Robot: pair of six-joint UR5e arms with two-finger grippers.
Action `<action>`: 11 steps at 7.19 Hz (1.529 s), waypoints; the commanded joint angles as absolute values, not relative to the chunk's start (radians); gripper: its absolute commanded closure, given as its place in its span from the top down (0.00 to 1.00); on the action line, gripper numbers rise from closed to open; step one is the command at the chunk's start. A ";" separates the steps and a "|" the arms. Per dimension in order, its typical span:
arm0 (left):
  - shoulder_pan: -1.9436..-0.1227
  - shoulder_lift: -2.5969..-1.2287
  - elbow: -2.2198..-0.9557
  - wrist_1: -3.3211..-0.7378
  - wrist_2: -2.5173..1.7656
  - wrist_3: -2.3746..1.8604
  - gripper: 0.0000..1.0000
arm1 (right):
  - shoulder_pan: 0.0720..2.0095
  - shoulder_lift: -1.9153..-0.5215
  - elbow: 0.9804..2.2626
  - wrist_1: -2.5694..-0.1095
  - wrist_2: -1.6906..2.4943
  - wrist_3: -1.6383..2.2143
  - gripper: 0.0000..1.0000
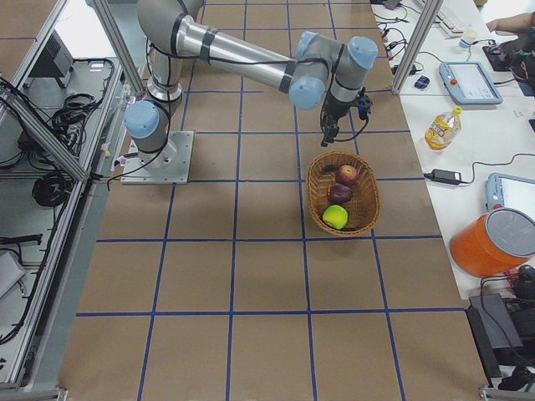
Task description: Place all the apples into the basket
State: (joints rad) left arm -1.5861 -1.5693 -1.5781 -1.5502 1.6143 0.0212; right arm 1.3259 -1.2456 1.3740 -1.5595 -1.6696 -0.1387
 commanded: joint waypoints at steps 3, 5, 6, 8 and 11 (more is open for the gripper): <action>-1.586 -1.571 -1.577 -1.549 1.615 0.021 1.00 | 1.650 -1.425 1.399 -1.424 -1.667 0.130 1.00; -1.586 -1.571 -1.577 -1.549 1.615 0.021 1.00 | 1.674 -1.515 1.500 -1.434 -1.664 0.187 1.00; -1.585 -1.571 -1.577 -1.549 1.615 0.021 1.00 | 1.671 -1.540 1.535 -1.446 -1.666 0.186 1.00; -1.586 -1.572 -1.577 -1.542 1.612 0.020 1.00 | 1.602 -1.540 1.542 -1.430 -1.666 0.071 1.00; -1.586 -1.577 -1.577 -1.534 1.609 0.017 1.00 | 1.562 -1.592 1.588 -1.439 -1.637 0.072 1.00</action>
